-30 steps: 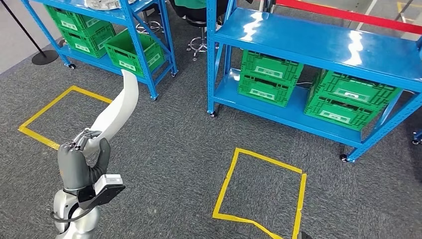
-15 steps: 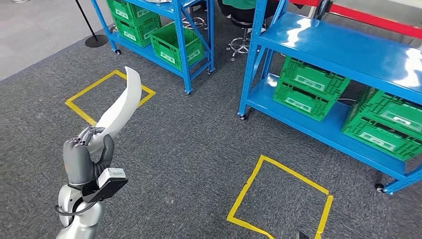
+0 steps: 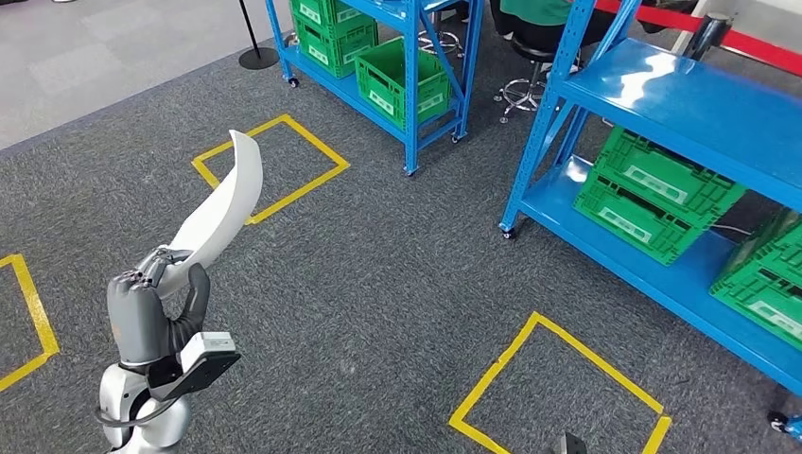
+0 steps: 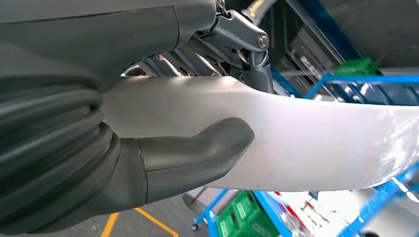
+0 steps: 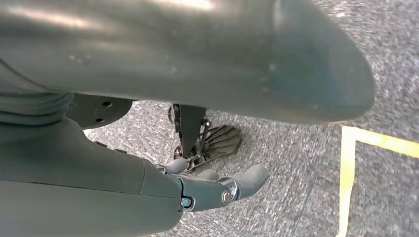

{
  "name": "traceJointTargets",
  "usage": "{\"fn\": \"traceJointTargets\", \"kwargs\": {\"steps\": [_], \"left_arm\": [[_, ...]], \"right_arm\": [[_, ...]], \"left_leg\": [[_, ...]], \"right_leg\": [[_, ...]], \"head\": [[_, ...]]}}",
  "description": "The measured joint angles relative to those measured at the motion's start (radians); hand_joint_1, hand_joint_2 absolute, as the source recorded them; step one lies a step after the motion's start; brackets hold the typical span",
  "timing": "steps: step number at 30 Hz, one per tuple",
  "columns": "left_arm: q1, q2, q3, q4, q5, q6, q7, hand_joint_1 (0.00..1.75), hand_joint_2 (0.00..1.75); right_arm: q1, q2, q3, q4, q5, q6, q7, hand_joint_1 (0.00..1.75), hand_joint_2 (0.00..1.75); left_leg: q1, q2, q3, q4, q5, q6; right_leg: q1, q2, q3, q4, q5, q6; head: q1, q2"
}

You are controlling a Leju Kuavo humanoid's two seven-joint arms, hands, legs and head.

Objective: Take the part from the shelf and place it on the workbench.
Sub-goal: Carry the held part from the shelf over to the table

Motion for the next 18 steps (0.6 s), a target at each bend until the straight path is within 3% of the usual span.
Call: {"fn": "traceJointTargets", "kwargs": {"steps": [1,3,5,6,7,8,9,10,12,14,16,17,18], "left_arm": [[0.004,0.0,0.0,-0.006,-0.001,-0.001,0.001,1.75,1.75],[0.01,-0.001,0.001,-0.014,-0.002,-0.003,0.002,1.75,1.75],[0.012,-0.005,0.001,-0.018,-0.002,-0.007,0.001,1.75,1.75],[0.012,-0.006,0.001,-0.018,-0.002,-0.008,0.0,1.75,1.75],[0.013,-0.007,0.001,-0.017,-0.002,-0.009,-0.001,1.75,1.75],[0.013,-0.008,0.001,-0.015,-0.002,-0.01,-0.002,1.75,1.75],[0.014,-0.008,0.001,-0.013,-0.002,-0.01,-0.004,1.75,1.75],[0.013,-0.008,0.001,-0.011,-0.001,-0.01,-0.006,1.75,1.75],[0.012,-0.009,0.001,-0.009,0.0,-0.01,-0.01,1.75,1.75],[0.009,-0.011,0.001,-0.008,0.002,-0.01,-0.012,1.75,1.75],[0.007,-0.012,0.001,-0.008,0.003,-0.01,-0.012,1.75,1.75],[0.006,-0.012,0.001,-0.008,0.003,-0.01,-0.013,1.75,1.75],[0.004,-0.012,0.001,-0.008,0.002,-0.01,-0.012,1.75,1.75]], "right_arm": [[-0.001,0.0,0.002,0.0,0.0,0.0,0.001,0.0,0.0],[-0.003,0.0,0.004,0.0,0.001,-0.001,0.002,0.0,0.0],[-0.002,-0.001,0.004,0.0,0.001,-0.002,0.003,0.0,0.0],[0.0,-0.001,0.004,0.0,0.0,-0.003,0.004,0.0,0.0],[0.001,-0.001,0.004,0.0,0.0,-0.004,0.005,0.0,0.0],[0.003,-0.001,0.004,0.0,0.0,-0.006,0.006,0.0,0.0],[0.004,-0.001,0.004,0.0,0.0,-0.009,0.009,0.0,0.0],[0.004,-0.002,0.004,0.0,-0.001,-0.012,0.012,0.0,0.0],[0.004,-0.003,0.004,0.0,-0.001,-0.019,0.018,0.0,0.0],[0.003,-0.003,0.005,0.001,-0.001,-0.024,0.022,0.0,0.0],[0.002,-0.003,0.005,0.001,-0.002,-0.027,0.025,0.0,0.0],[0.001,-0.003,0.004,0.001,-0.002,-0.028,0.027,0.0,0.0],[0.001,-0.003,0.004,0.001,-0.002,-0.029,0.028,0.0,0.0]], "left_leg": [[0.001,-0.014,0.0,-0.003,0.003,0.006],[0.007,-0.039,0.002,-0.013,0.011,0.017],[0.012,-0.063,0.002,-0.018,0.016,0.025],[0.012,-0.076,0.0,-0.017,0.018,0.028],[0.012,-0.09,-0.002,-0.016,0.018,0.028],[0.013,-0.104,-0.004,-0.014,0.018,0.028],[0.014,-0.119,-0.004,-0.011,0.018,0.027],[0.015,-0.134,-0.005,-0.007,0.018,0.024],[0.018,-0.161,-0.009,0.003,0.015,0.014],[0.018,-0.183,-0.018,0.011,0.015,-0.002],[0.02,-0.203,-0.025,0.006,0.022,-0.018],[0.021,-0.196,-0.029,0.007,0.023,-0.024],[0.02,-0.174,-0.036,0.017,0.017,-0.028]], "right_leg": [[-0.001,-0.008,0.003,-0.001,-0.002,0.006],[-0.004,0.024,-0.002,0.02,-0.02,0.018],[-0.008,0.088,-0.046,0.116,-0.074,0.025],[-0.008,0.108,-0.081,0.186,-0.106,0.026],[-0.009,0.116,-0.113,0.247,-0.127,0.028],[-0.01,0.119,-0.133,0.282,-0.131,0.029],[-0.011,0.121,-0.134,0.276,-0.113,0.029],[-0.014,0.125,-0.116,0.232,-0.079,0.03],[-0.022,0.165,-0.056,0.097,-0.016,0.034],[-0.025,0.198,-0.026,0.028,0.001,0.029],[-0.021,0.185,-0.026,0.025,0.003,0.011],[-0.02,0.174,-0.024,0.022,0.006,0.002],[-0.019,0.162,-0.022,0.019,0.01,-0.007]], "head": [[0.0,0.0],[0.001,0.0],[0.004,0.0],[0.005,0.0],[0.006,0.0],[0.006,0.0],[0.006,0.0],[0.006,0.0],[0.006,0.0],[0.006,0.0],[0.007,0.0],[0.007,0.0],[0.005,0.0]]}}
